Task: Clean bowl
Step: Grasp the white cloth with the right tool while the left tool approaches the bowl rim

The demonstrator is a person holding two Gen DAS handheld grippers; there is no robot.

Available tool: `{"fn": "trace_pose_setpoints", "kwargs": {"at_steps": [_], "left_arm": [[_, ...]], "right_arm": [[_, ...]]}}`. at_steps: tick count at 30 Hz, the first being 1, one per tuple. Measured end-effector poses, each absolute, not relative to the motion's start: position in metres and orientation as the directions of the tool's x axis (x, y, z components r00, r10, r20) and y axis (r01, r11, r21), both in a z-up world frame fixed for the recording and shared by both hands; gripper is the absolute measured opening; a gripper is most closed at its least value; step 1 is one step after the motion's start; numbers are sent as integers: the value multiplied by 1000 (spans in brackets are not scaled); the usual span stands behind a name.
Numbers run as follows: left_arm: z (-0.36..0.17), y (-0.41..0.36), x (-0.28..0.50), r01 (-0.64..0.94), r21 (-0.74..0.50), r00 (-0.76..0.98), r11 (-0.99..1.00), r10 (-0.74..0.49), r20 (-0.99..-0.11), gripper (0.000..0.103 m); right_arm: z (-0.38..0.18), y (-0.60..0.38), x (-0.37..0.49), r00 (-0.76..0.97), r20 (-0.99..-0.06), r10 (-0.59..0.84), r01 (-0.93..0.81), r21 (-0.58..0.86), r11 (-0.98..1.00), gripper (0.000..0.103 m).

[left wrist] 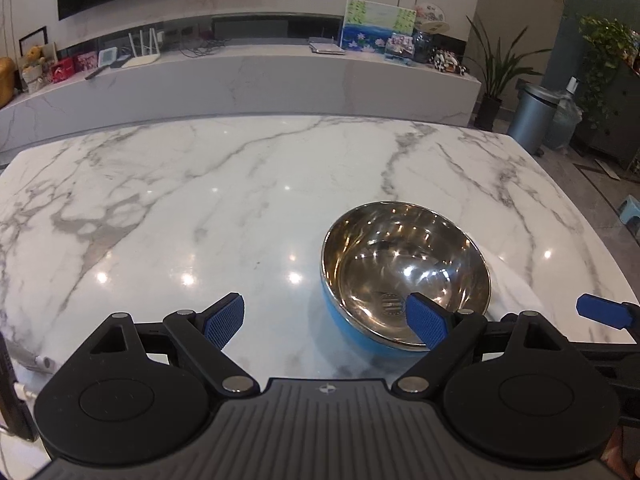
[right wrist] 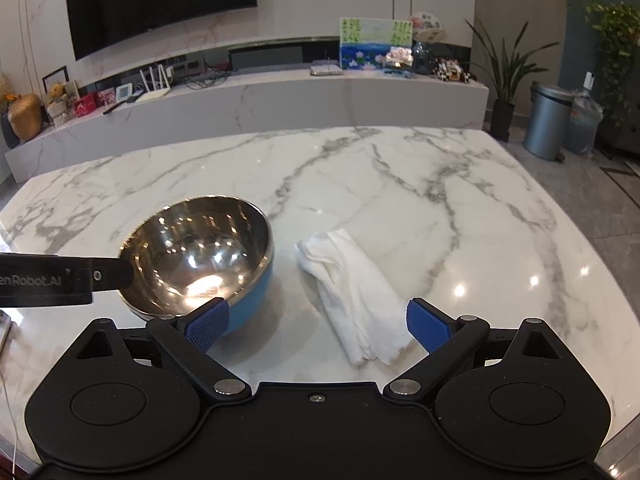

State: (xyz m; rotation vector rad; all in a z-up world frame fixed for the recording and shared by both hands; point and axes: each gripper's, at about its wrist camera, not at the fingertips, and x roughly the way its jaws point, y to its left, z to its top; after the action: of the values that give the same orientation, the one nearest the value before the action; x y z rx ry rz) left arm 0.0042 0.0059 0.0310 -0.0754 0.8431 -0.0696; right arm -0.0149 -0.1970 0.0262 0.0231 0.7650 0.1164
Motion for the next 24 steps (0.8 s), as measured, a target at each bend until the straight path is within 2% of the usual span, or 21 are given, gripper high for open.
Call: {"fn": "trace_pose_setpoints", "kwargs": {"at_steps": [10, 24], "left_arm": [[24, 2, 14, 68, -48, 630, 997, -80, -772, 88], [20, -1, 47, 106, -53, 581, 993, -104, -807, 88]], "right_arm": [[18, -207, -2, 680, -724, 118, -135, 34, 990, 95], [22, -207, 40, 642, -759, 109, -222, -49, 974, 95]]}}
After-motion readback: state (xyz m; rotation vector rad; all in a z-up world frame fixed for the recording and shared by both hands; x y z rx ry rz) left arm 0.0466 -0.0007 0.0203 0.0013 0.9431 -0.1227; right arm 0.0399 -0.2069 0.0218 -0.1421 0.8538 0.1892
